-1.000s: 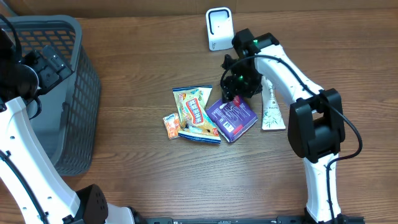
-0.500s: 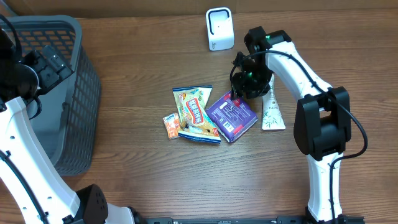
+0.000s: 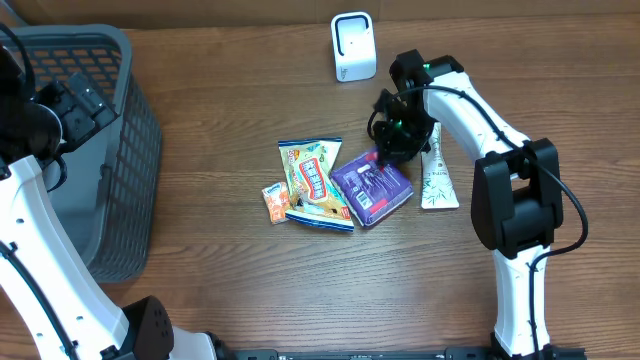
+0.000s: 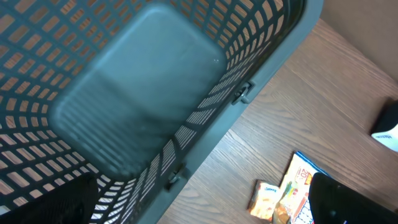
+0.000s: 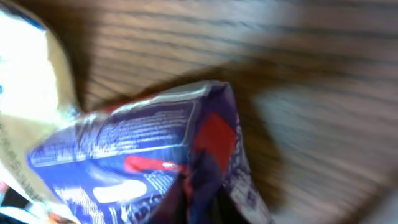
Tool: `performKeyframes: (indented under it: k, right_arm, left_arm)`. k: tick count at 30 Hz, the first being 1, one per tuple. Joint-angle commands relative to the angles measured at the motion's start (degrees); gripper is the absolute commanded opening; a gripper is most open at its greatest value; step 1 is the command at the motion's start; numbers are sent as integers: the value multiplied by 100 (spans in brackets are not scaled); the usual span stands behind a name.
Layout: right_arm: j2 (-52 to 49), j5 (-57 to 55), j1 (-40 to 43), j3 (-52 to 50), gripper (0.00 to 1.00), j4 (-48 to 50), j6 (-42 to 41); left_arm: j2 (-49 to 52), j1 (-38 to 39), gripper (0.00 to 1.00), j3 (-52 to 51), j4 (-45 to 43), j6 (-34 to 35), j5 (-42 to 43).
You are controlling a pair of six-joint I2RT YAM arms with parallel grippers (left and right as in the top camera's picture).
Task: Scan the item barcode
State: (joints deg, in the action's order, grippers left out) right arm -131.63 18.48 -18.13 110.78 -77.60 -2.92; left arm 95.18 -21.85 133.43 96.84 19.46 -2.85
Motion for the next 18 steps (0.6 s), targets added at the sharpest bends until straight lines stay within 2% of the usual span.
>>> performKeyframes:
  k: [1, 5, 9, 11, 18]
  right_arm:
    - [157, -1161, 59, 907, 4, -516, -337]
    - [179, -2638, -107, 2074, 4, -1639, -1484]
    - [170, -3676, -415, 2192, 4, -1947, -2363]
    - [170, -3683, -555, 2192, 4, -1945, -2702]
    - [9, -3191, -1375, 2192, 4, -1502, -2863]
  left_arm:
    - [39, 2, 100, -44, -4, -85, -55]
    - [39, 2, 100, -44, -4, -85, -55]
    - [39, 2, 100, -44, -4, -85, -55]
    - [39, 2, 100, -44, -4, -85, -55]
    - [39, 2, 100, -44, -4, -85, -55]
